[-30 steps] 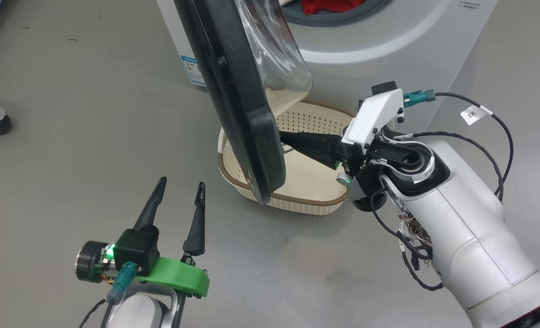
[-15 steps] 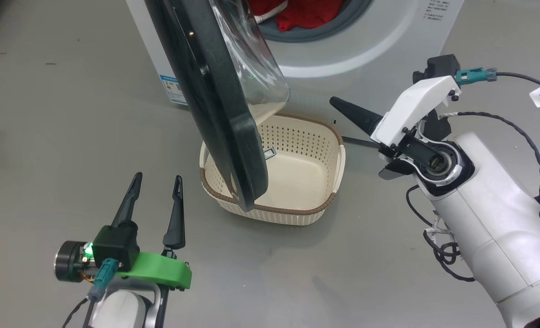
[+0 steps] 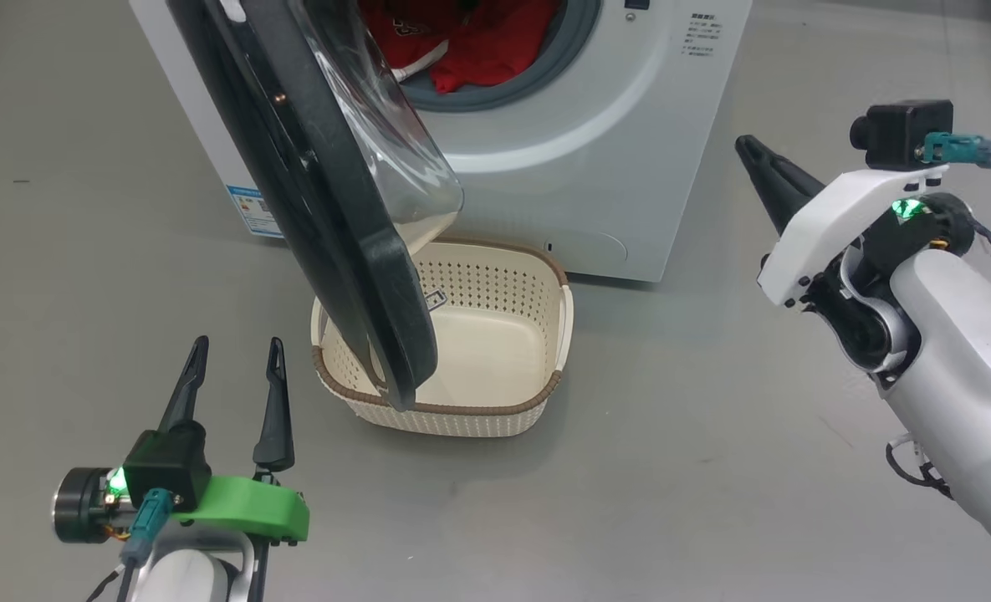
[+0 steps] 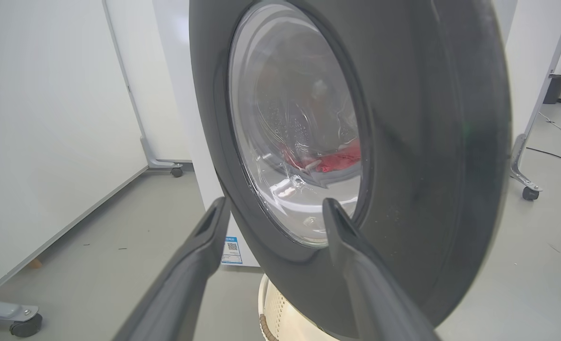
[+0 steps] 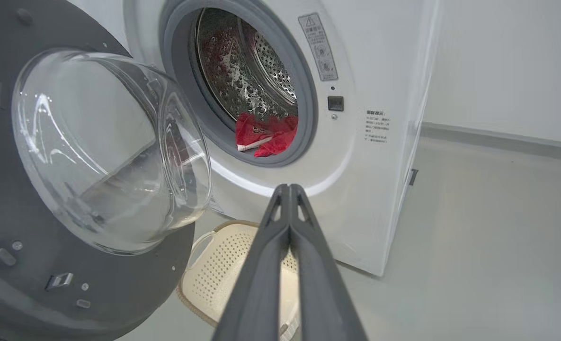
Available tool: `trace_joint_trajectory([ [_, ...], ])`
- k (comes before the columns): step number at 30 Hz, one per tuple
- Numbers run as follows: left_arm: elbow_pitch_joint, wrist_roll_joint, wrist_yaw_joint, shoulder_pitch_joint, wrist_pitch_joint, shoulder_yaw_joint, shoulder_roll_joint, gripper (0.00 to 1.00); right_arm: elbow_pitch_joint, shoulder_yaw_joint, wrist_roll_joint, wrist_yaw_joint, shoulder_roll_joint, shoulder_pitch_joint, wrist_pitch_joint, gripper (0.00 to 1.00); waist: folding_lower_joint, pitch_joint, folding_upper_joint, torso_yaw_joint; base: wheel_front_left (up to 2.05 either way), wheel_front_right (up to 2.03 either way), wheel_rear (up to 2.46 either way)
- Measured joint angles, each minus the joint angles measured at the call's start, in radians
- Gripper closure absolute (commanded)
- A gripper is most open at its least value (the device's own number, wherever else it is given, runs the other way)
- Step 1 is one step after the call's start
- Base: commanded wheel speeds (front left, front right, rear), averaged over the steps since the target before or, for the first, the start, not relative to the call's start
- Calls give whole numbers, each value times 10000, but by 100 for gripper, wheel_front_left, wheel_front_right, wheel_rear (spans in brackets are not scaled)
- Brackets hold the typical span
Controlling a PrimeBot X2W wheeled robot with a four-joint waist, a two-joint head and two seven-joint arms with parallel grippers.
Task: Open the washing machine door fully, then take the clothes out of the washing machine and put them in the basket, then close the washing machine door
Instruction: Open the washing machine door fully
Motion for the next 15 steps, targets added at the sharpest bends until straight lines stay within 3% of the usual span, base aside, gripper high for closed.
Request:
trace_joint_trajectory([
  [9, 19, 169, 0, 303, 0, 123, 142, 0, -176, 297, -1893, -50, -489, 599, -2313, 100, 0, -351, 0, -472, 0, 0, 0],
  [15, 38, 182, 0, 447, 0, 165, 146, 0, 23, 71, -2266, -826, -715, 1596, -3588, 100, 0, -614, 0, -610, 0, 0, 0],
])
